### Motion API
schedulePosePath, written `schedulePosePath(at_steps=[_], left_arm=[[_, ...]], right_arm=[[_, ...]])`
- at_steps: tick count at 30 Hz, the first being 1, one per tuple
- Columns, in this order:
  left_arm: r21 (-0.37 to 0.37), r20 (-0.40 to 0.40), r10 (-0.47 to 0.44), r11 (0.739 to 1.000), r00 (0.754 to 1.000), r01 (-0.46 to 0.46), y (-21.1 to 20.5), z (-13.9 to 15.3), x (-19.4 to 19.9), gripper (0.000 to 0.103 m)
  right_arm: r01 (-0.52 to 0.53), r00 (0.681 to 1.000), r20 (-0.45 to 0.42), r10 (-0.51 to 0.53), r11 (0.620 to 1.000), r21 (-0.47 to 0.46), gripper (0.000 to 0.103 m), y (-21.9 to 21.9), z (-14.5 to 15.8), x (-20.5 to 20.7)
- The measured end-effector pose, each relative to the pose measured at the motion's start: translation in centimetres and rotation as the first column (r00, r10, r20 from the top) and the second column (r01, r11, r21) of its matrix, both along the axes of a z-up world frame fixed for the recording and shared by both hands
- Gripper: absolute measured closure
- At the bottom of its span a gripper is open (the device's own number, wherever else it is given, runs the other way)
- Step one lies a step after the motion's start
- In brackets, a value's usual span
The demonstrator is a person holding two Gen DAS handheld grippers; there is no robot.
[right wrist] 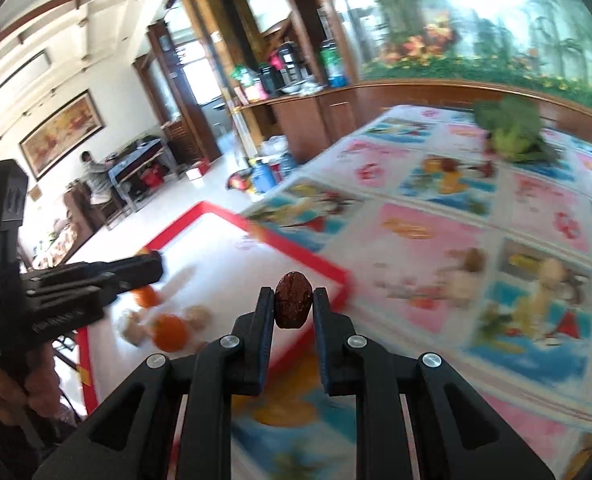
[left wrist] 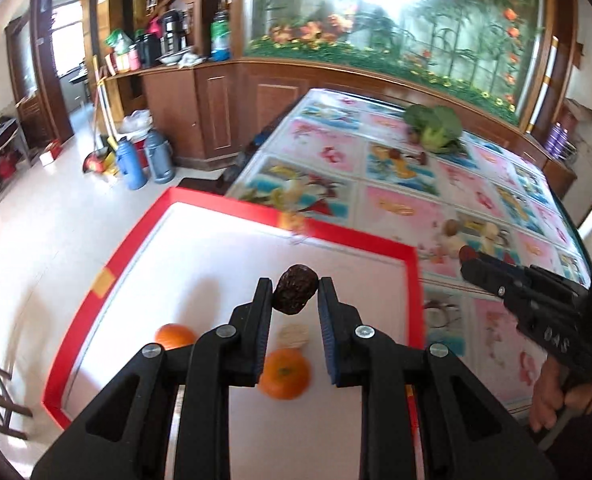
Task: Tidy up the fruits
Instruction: 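Carry both dates into the white tray and open both grippers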
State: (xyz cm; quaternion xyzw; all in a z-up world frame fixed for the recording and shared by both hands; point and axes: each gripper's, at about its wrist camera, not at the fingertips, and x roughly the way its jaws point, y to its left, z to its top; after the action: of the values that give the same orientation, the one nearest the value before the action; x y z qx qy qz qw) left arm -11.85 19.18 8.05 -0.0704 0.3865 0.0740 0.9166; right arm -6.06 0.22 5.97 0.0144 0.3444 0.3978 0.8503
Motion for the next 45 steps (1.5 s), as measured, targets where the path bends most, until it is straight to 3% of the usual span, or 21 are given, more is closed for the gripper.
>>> schedulePosePath(at_steps=[13, 45], left_arm=[[-0.036, -0.014, 0.038, 0.999, 0.999, -0.039, 2.8, -1.5, -0.6, 0.078], [0.046, -0.121, 0.104, 0.994, 0.987, -0.099, 1.6, -3.7, 0.1, 0.078]], right_arm=[[-0.061, 0.997, -0.035, 0.062, 0.998, 0.016, 0.086, 5.3, -1.1, -0.7], [-0.088, 0.996, -0.037, 0.085, 0.991, -0.101, 0.085, 5.5, -2.8, -2.1]])
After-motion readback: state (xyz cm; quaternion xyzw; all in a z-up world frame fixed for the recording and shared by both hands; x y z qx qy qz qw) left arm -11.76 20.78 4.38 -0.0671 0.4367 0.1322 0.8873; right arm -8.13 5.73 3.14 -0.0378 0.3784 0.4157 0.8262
